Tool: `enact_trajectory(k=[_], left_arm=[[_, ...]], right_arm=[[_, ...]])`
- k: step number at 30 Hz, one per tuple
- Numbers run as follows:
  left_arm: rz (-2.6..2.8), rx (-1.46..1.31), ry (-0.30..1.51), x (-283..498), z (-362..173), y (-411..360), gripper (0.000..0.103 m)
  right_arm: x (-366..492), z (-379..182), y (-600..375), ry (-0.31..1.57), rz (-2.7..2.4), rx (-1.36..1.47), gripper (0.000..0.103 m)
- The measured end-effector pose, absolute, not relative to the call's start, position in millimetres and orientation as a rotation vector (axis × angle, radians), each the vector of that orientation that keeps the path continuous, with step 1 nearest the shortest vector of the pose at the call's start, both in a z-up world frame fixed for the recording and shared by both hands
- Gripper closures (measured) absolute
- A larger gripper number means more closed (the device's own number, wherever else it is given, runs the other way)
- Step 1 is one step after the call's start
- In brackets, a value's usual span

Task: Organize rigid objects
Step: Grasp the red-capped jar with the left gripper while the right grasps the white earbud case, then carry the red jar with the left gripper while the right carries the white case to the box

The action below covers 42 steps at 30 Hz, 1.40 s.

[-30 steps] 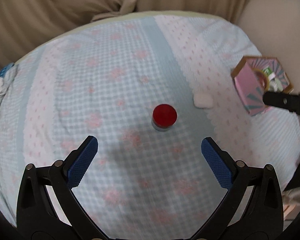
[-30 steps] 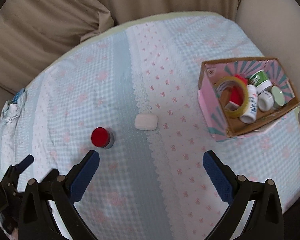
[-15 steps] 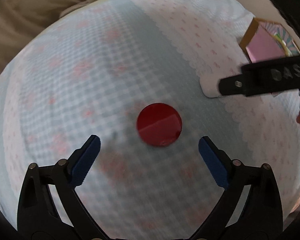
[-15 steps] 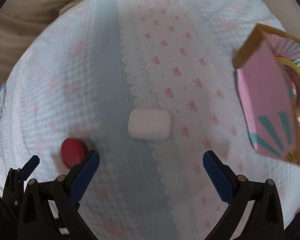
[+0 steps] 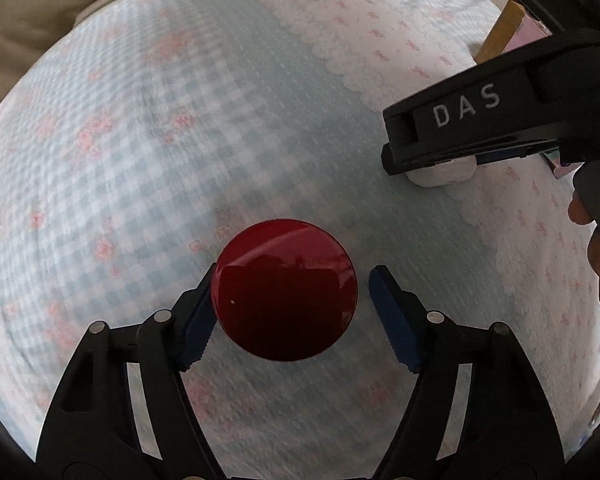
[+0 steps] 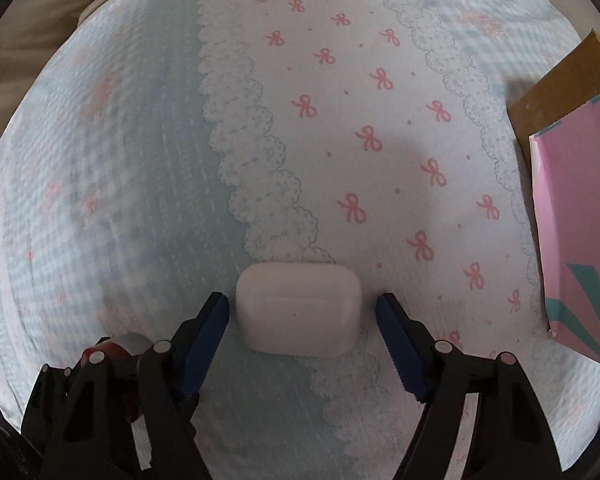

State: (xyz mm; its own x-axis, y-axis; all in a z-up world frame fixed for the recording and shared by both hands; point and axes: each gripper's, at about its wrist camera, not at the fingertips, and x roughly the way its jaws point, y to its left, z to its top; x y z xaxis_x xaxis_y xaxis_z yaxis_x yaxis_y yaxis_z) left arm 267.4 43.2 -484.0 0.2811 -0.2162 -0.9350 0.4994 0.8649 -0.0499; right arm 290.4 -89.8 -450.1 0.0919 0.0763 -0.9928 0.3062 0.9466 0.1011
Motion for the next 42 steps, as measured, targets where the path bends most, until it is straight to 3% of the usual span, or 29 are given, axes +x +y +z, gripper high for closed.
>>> enact_trajectory(k=[3, 7, 21, 32, 42], left_arm=[[-0.461, 0.277, 1.188, 270.1, -485.7, 41.6, 0.052], [-0.469, 0.251, 1.183, 274.0, -483.9, 46.2, 0.052], [-0.416, 0.205, 1.157, 272.9, -468.3, 62.3, 0.052], [-0.344, 0.135, 1.098, 240.7, -386.7, 81.0, 0.052], [-0.375, 0.073, 1.106, 195.4, -301.7, 53.3, 0.052]], right_arm=[[292.3, -453.4, -89.5, 1.482, -0.192, 0.282, 0.041], [293.9, -457.2, -81.8, 1.477, -0.196, 0.26, 0.047], [281.9, -435.5, -88.3, 1.415, -0.154, 0.283, 0.047], [237.5, -345.2, -96.1, 1.291, -0.1, 0.305, 0.047], [170.9, -251.0, -136.0, 1.244, -0.084, 0.327, 0.047]])
